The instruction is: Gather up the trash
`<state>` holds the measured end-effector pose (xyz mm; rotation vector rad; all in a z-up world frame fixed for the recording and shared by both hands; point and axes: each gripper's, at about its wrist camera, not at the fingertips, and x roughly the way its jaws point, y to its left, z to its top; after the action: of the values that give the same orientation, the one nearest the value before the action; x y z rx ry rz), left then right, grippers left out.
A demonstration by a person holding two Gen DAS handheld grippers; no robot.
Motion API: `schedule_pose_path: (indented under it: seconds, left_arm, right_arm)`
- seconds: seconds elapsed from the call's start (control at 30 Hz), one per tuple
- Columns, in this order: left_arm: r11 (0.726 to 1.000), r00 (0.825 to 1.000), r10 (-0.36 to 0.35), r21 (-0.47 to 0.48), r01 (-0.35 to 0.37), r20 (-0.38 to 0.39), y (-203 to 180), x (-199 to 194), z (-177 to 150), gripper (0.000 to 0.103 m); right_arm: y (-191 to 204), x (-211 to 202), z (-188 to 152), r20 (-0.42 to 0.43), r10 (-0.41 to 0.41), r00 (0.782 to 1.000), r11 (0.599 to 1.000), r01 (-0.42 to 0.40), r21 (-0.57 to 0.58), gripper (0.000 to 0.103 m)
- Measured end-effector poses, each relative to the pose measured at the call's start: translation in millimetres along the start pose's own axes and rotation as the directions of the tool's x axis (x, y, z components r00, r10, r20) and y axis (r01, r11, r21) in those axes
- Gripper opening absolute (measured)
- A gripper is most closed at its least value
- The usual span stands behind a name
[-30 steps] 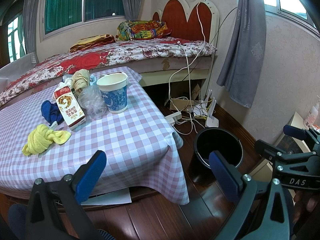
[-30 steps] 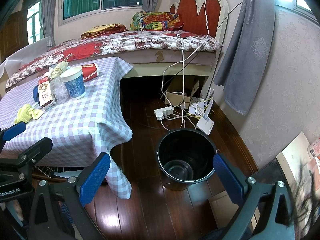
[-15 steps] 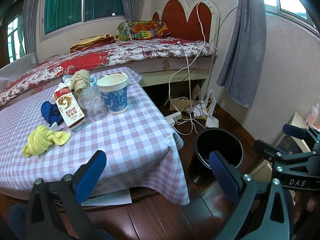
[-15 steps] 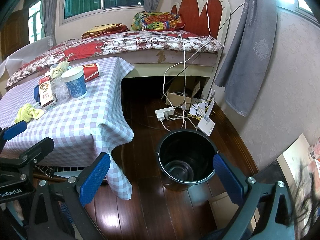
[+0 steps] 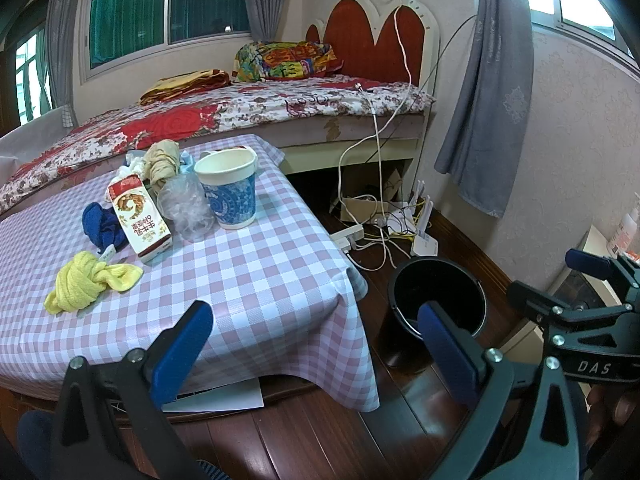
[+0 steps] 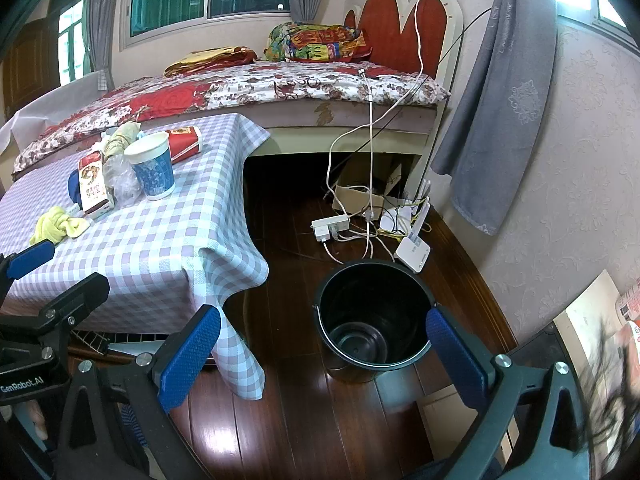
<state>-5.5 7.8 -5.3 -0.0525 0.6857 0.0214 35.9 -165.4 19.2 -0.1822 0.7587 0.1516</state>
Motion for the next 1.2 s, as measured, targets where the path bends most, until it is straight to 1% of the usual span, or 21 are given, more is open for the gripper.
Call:
schedule_pose_path:
  seconds: [0.13, 0.27, 0.43, 0.5, 0.57, 0.67, 0.77, 0.87, 0.9, 0.93, 1.0, 1.03, 1.1, 1.13, 1.17, 1.2]
  left_arm:
    - [1.0, 1.0, 0.001, 0.0, -0.001, 0.0, 1, -1, -2, 0.103]
    - [1.0, 1.0, 0.002, -0.005, -0.002, -0.003, 3, 2, 3, 0.103]
    - [1.0, 1.0, 0.018, -0.023, -0.018, -0.006, 9, 3, 3, 0.103]
    - [0.999, 0.999, 0.032, -0.027, -0.032, 0.001, 14, 3, 2, 0.103]
    - [0.998, 0.998, 0.051, -0.042, -0.05, 0.032, 24, -1, 2, 0.103]
    - [0.994, 0.994, 0.097, -0.066, -0.093, 0.058, 49, 0, 3, 0.103]
    - [0.988, 0.991, 0.12, -0.109, -0.113, 0.06, 82, 5, 5, 0.103]
    - [0.968, 0.976, 0.196, -0.179, -0.176, 0.099, 126, 3, 5, 0.103]
    - [0.962, 0.971, 0.22, -0.189, -0.199, 0.098, 136, 4, 5, 0.103]
    - [0.953, 0.965, 0.249, -0.199, -0.229, 0.085, 149, 7, 6, 0.103]
    - [0.934, 0.952, 0.302, -0.214, -0.285, 0.051, 176, 17, 4, 0.103]
    - [0.926, 0.946, 0.323, -0.217, -0.309, 0.035, 185, 22, 3, 0.103]
    - [0.917, 0.938, 0.348, -0.207, -0.342, -0.011, 201, 32, 2, 0.103]
    - [0.908, 0.929, 0.367, -0.2, -0.368, -0.041, 209, 38, 2, 0.103]
    - [0.905, 0.927, 0.372, -0.2, -0.375, -0.054, 217, 43, 1, 0.103]
    - [0.906, 0.93, 0.363, -0.211, -0.367, -0.061, 225, 47, 0, 0.103]
  right_arm:
    - [0, 0, 0, -0.001, 0.0, 1.0, 1.0, 0.0, 0.001, 0.103]
    - [1, 1, 0, -0.003, 0.001, 1.0, 1.0, -0.001, -0.002, 0.103]
    - [3, 3, -2, -0.004, 0.011, 1.0, 1.0, -0.011, 0.002, 0.103]
    - [3, 5, -1, -0.003, 0.032, 0.999, 0.999, -0.032, 0.006, 0.103]
    - [4, 6, 1, 0.012, 0.076, 0.997, 0.997, -0.076, 0.019, 0.103]
    - [15, 10, 8, 0.038, 0.131, 0.991, 0.991, -0.131, 0.004, 0.103]
    - [31, 18, 17, 0.051, 0.194, 0.98, 0.981, -0.193, -0.02, 0.103]
    - [54, 32, 31, 0.046, 0.242, 0.969, 0.97, -0.241, -0.037, 0.103]
    - [63, 37, 35, 0.034, 0.255, 0.966, 0.966, -0.253, -0.049, 0.103]
    - [72, 43, 39, 0.02, 0.269, 0.963, 0.962, -0.267, -0.064, 0.103]
    - [94, 54, 48, 0.002, 0.313, 0.95, 0.945, -0.312, -0.099, 0.103]
    - [105, 59, 52, 0.004, 0.313, 0.95, 0.943, -0.311, -0.12, 0.103]
    - [123, 65, 60, 0.024, 0.316, 0.949, 0.939, -0.309, -0.152, 0.103]
    - [132, 69, 65, 0.037, 0.317, 0.948, 0.937, -0.307, -0.163, 0.103]
    - [138, 74, 70, 0.039, 0.319, 0.947, 0.936, -0.309, -0.169, 0.103]
    - [146, 81, 75, 0.037, 0.326, 0.945, 0.933, -0.316, -0.174, 0.103]
